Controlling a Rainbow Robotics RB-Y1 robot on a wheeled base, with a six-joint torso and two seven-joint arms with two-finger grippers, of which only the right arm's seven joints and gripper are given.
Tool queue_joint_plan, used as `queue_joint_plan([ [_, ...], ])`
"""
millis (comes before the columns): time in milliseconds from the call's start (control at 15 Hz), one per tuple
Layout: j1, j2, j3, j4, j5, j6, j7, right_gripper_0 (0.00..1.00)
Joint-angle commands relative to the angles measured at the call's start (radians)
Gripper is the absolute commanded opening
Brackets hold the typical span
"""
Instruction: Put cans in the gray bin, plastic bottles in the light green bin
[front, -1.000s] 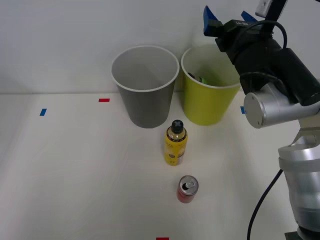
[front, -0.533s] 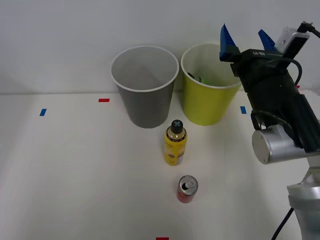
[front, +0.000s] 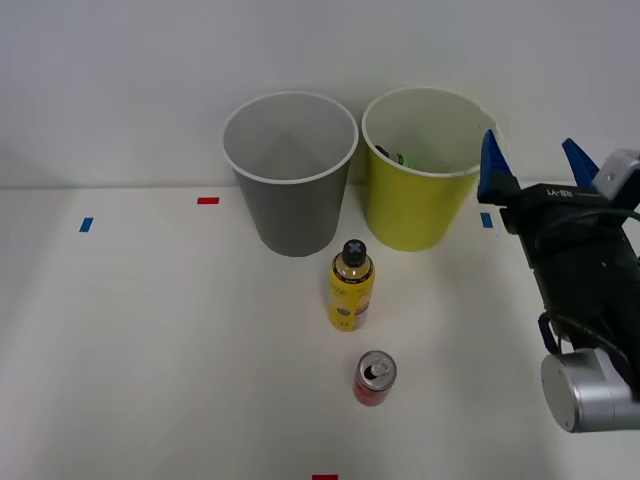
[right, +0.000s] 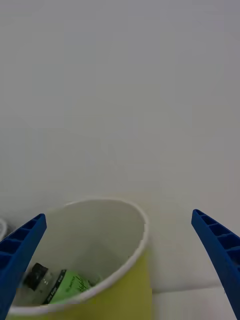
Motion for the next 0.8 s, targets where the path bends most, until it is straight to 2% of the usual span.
queue_joint_plan([
  [67, 0.112, 0.049, -0.003, -0.016, 0.027, -0.035, -0.001, 1.0],
  [400, 0.279, 0.132, 0.049, -0.015, 0.027, -0.122, -0.002, 1.0],
  [800, 0.442, 0.164, 0.083, -0.015, 0.039, -0.188, 0.019, 1.0],
])
